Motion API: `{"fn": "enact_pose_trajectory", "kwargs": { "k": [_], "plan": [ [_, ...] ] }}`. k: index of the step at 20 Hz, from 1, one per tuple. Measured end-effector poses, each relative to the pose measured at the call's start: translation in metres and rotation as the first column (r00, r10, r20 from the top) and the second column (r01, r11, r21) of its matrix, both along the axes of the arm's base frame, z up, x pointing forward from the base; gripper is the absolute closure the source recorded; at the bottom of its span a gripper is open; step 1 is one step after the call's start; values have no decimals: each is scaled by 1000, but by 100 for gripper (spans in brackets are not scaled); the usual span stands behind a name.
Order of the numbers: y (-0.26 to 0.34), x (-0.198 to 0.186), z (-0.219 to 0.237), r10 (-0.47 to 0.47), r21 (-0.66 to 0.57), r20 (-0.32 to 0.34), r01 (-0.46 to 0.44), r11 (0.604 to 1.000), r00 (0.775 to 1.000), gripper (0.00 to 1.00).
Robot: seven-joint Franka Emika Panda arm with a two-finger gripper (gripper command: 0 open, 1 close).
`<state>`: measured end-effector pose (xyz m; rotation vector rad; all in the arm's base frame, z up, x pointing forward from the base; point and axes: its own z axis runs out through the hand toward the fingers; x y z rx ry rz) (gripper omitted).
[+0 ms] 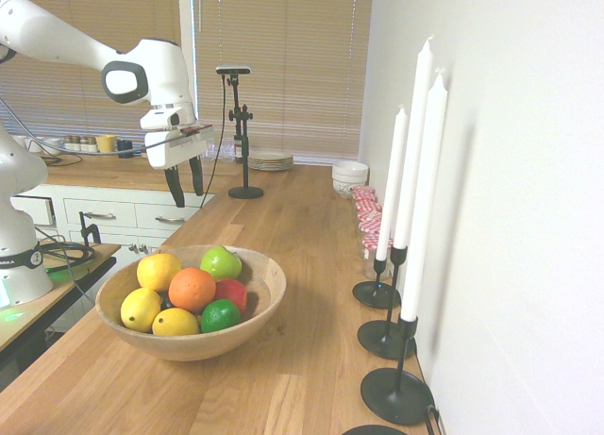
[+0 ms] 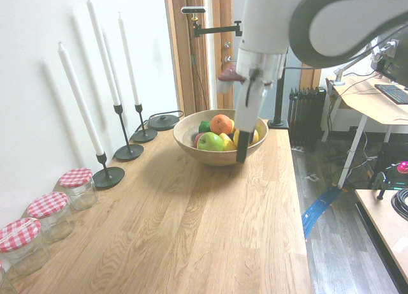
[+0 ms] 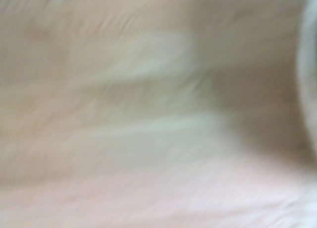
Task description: Take orange out of the basket
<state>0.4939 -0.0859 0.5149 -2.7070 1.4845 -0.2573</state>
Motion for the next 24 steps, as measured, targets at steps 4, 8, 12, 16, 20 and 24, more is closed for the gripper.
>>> {"fn": "enact_pose_trajectory", "kwargs": {
  "k": [4, 8, 12, 16, 20, 24],
  "plan": [
    [-49, 25, 12, -52, -8, -1, 52, 999, 999, 0],
    [-107, 41, 18, -109, -8, -4, 109, 994, 994, 0],
    [-161, 50, 26, -156, 18, 0, 156, 988, 988, 0],
    [-203, 61, 23, -187, 42, -9, 187, 981, 982, 0],
    [-236, 71, 13, -210, 52, -22, 211, 976, 977, 0],
    [-263, 78, -4, -224, 69, -44, 227, 972, 974, 0]
  ]
}}
